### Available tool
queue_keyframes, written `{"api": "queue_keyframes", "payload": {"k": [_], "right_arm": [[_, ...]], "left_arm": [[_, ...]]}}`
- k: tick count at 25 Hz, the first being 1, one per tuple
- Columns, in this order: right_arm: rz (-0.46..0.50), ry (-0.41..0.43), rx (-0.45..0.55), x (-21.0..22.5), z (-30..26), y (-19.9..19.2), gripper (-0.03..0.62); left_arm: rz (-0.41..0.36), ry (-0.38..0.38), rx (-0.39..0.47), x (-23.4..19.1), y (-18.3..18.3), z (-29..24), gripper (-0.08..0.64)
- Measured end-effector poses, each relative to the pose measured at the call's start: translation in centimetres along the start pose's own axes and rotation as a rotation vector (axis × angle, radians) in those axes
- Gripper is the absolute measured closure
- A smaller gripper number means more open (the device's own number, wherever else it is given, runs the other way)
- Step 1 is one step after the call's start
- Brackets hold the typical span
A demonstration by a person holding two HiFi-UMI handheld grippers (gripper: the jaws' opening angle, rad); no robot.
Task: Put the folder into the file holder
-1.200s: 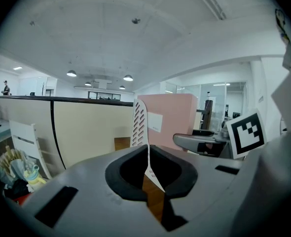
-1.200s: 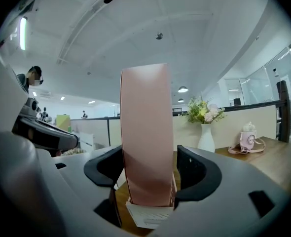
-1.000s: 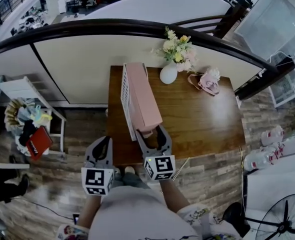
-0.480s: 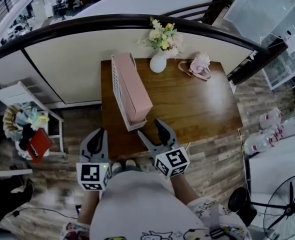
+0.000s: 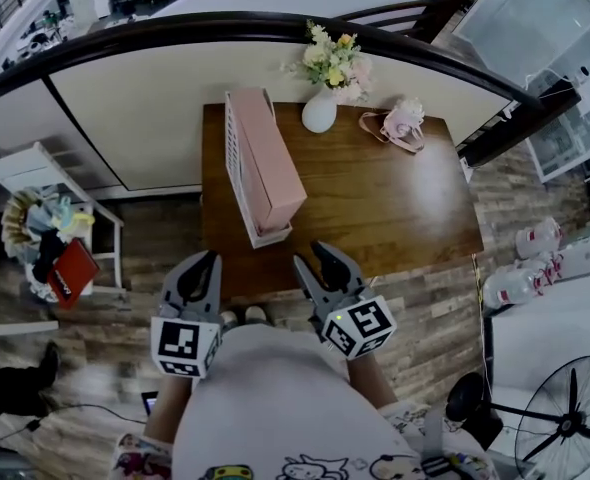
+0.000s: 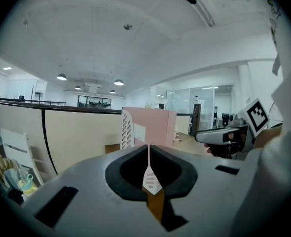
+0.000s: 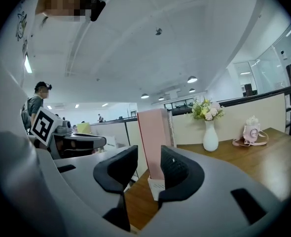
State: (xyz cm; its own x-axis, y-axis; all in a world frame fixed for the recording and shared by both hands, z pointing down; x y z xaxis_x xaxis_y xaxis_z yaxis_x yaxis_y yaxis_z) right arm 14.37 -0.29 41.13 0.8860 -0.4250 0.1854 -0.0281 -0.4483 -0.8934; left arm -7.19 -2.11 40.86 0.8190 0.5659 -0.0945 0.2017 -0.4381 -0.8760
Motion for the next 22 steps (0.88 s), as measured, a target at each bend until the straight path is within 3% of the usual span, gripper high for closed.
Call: {"api": "queue_keyframes", "payload": {"k": [9,22], "right_arm": [[-0.029,0.011,-0.009,0.5,0.6,-0.9,0.569],[-0.053,-0.023,-0.007,1.4,0.0,-0.9,0.591]], "left_arm": [[0.028,-0.032,-0.042,0.7,-1.1,-0.3,0.546],[0.032,-0.024,-0.068,0.4,-1.9,-0.4,0.546]]}}
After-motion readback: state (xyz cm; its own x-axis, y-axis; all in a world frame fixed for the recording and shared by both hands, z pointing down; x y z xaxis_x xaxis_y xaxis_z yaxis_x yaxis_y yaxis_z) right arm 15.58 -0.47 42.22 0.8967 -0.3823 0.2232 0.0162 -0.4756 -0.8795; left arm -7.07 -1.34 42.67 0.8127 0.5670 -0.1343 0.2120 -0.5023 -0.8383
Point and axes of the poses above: the fingertips, and each gripper's own axes: z backward along the fingers, x to its right, y out of its top, the point moved 6 cm from there along z, backward along the fingers, and after that the axes turned 12 degrees about -x, right-handed, at the moved point
